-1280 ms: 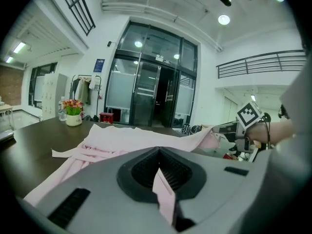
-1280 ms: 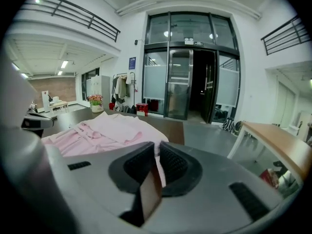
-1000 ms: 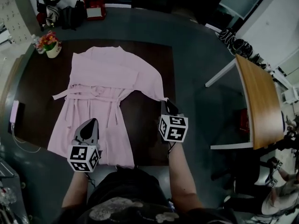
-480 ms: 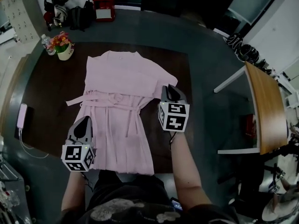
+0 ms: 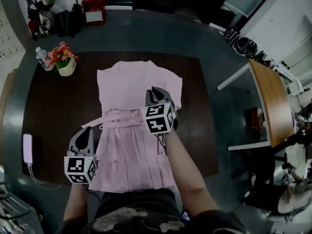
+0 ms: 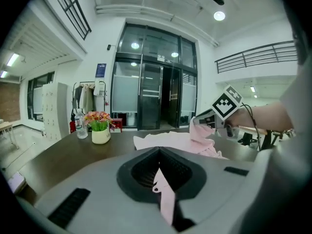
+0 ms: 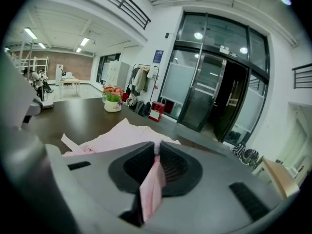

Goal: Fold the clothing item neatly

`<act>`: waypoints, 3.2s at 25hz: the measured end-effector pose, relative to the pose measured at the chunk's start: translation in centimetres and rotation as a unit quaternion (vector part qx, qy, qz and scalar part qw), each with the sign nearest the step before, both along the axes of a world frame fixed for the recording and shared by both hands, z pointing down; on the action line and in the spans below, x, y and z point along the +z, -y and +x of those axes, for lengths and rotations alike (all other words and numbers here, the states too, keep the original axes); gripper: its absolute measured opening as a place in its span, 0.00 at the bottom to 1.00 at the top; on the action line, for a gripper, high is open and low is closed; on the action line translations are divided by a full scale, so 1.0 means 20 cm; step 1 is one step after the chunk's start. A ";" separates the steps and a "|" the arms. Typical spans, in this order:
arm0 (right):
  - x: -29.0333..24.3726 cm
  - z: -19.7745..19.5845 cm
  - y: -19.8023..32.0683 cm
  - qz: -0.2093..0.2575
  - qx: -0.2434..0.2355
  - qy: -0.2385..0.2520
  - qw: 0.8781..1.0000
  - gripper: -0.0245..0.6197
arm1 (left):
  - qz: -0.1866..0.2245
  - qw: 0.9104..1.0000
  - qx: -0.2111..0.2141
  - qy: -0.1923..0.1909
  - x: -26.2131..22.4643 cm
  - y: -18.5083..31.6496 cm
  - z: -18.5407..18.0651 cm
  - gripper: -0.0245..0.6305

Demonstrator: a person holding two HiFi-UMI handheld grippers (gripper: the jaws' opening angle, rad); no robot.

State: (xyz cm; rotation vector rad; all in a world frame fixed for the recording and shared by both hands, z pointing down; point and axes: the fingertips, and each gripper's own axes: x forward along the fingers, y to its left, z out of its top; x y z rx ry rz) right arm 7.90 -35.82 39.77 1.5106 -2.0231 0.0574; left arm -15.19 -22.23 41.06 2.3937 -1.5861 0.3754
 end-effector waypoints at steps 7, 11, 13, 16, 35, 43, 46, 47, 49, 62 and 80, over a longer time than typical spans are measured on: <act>0.37 -0.35 0.07 -0.069 -0.039 -0.018 0.997 0.08 | -0.031 0.999 0.007 -0.011 0.12 0.04 -0.16 0.05; 0.51 -0.49 0.04 -0.100 -0.087 0.008 0.991 0.17 | -0.045 0.999 0.005 -0.012 0.17 0.05 -0.20 0.05; 0.49 -0.54 -0.01 -0.096 -0.106 0.036 0.989 0.25 | -0.049 0.999 0.004 -0.011 0.17 0.05 -0.19 0.05; 0.38 -0.47 -0.10 -0.071 -0.092 0.081 0.990 0.26 | -0.047 0.999 0.002 -0.010 0.15 0.03 -0.15 0.05; 0.78 -0.11 -0.27 -0.222 0.041 0.145 0.963 0.21 | -0.041 0.998 -0.035 0.009 0.15 -0.09 -0.14 0.05; 0.51 -0.17 -0.09 -0.151 0.051 0.056 0.986 0.08 | -0.048 0.999 -0.011 -0.007 0.21 0.05 -0.40 0.05; 0.41 -0.30 0.08 -0.137 0.025 0.010 0.990 0.09 | -0.047 0.999 -0.006 -0.011 0.21 0.12 -0.51 0.05; 0.38 -0.35 0.15 -0.134 0.014 -0.001 0.991 0.09 | -0.047 0.999 -0.005 -0.011 0.21 0.14 -0.54 0.05; 0.35 -0.45 0.27 -0.129 -0.009 -0.023 0.991 0.09 | -0.048 0.999 -0.002 -0.013 0.22 0.18 -0.59 0.05; 0.46 -0.99 0.49 -0.116 -0.092 0.065 0.987 0.26 | -0.081 0.996 0.003 -0.034 0.33 0.27 -0.74 0.05; 0.52 -1.00 -0.05 -0.157 -0.108 0.144 0.971 0.26 | -0.085 0.994 0.053 -0.038 0.39 0.21 -0.59 0.05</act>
